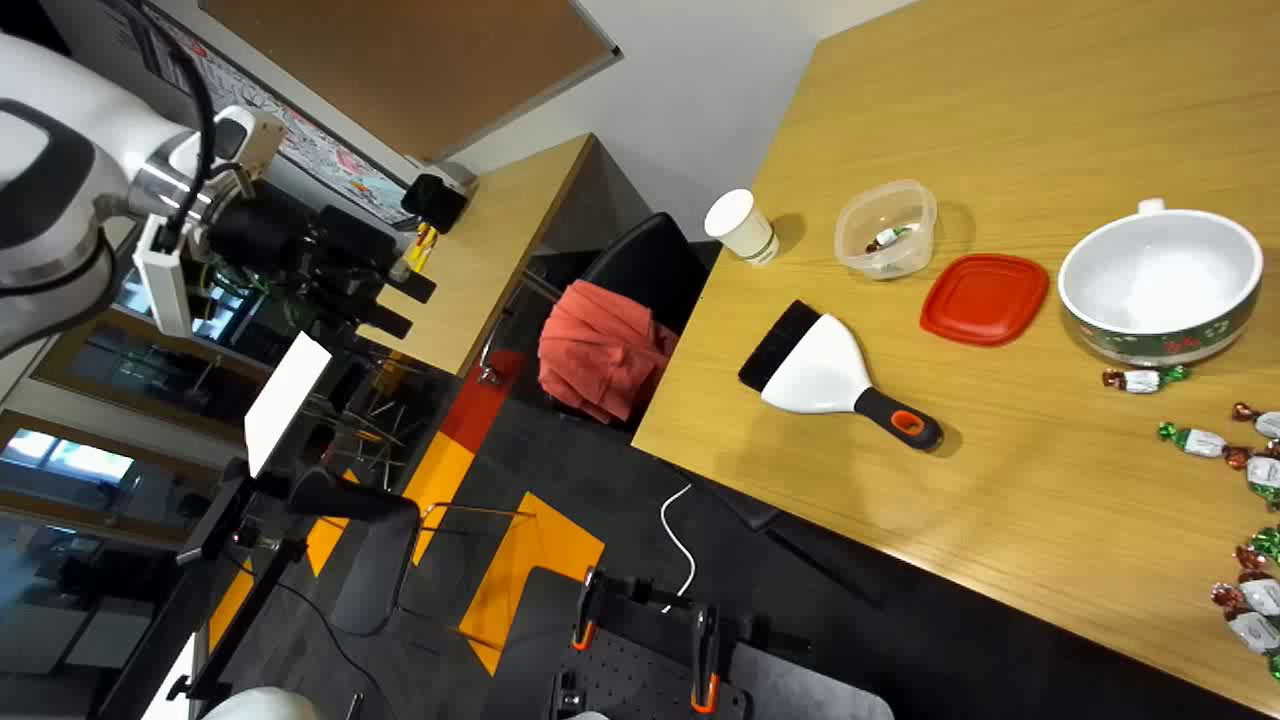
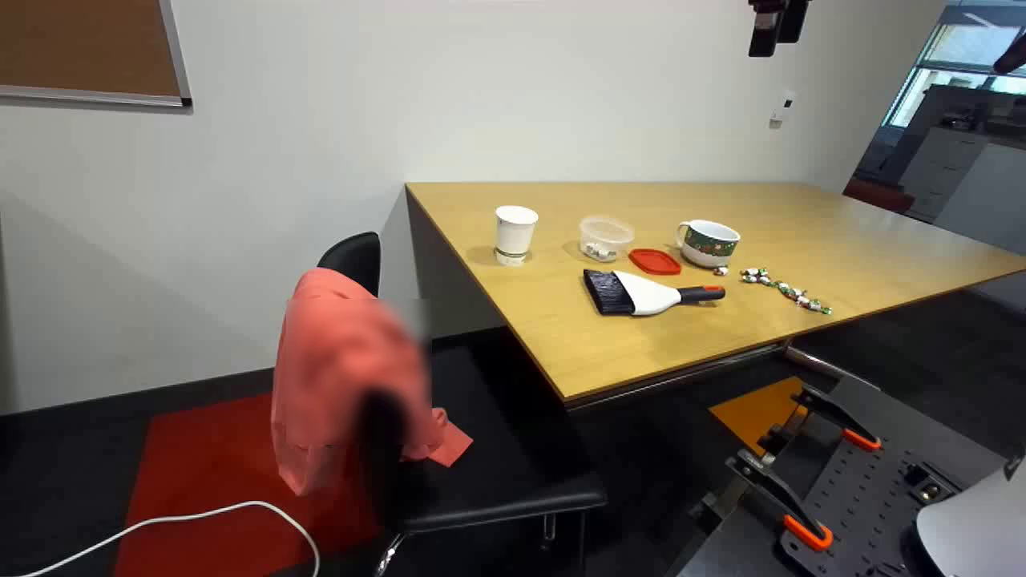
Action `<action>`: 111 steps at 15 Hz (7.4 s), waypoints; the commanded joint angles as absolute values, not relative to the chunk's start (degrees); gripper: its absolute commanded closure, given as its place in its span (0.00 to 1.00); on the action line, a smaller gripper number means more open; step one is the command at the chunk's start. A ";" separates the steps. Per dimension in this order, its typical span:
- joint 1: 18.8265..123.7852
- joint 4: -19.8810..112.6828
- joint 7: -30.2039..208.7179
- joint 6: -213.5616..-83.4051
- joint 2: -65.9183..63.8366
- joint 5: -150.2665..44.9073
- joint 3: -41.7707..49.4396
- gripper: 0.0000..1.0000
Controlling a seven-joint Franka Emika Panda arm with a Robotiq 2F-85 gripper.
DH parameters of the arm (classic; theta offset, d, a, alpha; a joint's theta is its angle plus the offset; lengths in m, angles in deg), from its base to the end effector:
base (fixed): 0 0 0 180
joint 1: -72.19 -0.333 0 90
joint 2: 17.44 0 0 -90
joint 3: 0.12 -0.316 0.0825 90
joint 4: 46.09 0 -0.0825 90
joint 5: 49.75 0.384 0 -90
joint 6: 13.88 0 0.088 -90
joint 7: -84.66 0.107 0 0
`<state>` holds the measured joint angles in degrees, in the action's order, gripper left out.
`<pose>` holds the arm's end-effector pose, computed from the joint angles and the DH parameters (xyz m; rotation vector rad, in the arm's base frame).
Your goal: Use the broom to sweep the sweets to the left
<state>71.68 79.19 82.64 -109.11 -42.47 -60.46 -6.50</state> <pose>0.4111 0.0374 0.5541 2.8935 0.2444 -0.1192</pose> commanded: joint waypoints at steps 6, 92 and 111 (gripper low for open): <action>70.51 79.07 83.02 -108.93 -42.37 -60.82 -5.57 0.00; 97.48 75.08 105.16 -137.37 16.26 15.78 19.74 0.00; 102.17 66.79 104.26 -125.61 26.11 21.04 19.62 0.00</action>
<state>101.06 69.70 104.17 -128.60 23.80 19.65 19.86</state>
